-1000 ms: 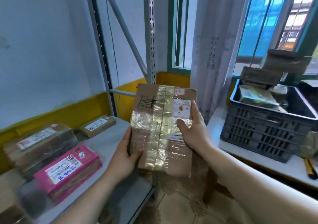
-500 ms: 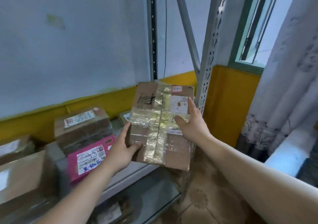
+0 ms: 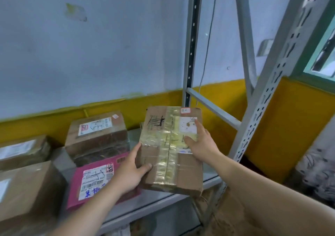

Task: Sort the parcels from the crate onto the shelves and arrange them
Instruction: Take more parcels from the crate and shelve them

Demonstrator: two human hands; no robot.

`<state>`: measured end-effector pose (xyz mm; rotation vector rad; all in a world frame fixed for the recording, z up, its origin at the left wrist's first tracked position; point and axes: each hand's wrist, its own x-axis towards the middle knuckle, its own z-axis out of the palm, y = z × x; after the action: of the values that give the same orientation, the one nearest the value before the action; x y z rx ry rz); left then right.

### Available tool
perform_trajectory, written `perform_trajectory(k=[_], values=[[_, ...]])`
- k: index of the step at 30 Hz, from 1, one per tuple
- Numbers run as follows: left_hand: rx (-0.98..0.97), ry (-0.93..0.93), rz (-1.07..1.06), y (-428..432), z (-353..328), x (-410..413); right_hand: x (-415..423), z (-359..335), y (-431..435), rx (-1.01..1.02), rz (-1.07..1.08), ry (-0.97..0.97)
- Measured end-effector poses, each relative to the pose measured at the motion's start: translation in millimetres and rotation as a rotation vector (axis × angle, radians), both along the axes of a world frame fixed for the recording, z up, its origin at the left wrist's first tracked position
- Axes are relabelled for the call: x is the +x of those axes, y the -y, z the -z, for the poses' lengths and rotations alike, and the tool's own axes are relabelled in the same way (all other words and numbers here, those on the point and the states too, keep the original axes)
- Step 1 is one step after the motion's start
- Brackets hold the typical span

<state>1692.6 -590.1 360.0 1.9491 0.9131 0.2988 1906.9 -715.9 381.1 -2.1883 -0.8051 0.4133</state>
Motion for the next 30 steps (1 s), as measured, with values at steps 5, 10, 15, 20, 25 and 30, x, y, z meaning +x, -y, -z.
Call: perform_trajectory(k=[5,10,15,20,25,30], values=[[-0.004,-0.137,-0.06,16,13,18,25,22,-9,-0.084,-0.067,-0.069],[-0.031,-0.261,-0.085,23,25,40,42,45,-3,-0.125,-0.114,-0.109],[-0.085,-0.317,-0.1,28,44,53,52,72,9,-0.26,-0.156,-0.154],[-0.037,-0.343,-0.11,28,49,60,60,80,10,-0.383,-0.229,-0.025],[0.322,-0.412,-0.074,19,43,48,71,65,-15,-0.491,-0.399,0.28],[0.38,-0.709,-0.091,3,60,29,70,67,-59,-0.48,-0.603,0.453]])
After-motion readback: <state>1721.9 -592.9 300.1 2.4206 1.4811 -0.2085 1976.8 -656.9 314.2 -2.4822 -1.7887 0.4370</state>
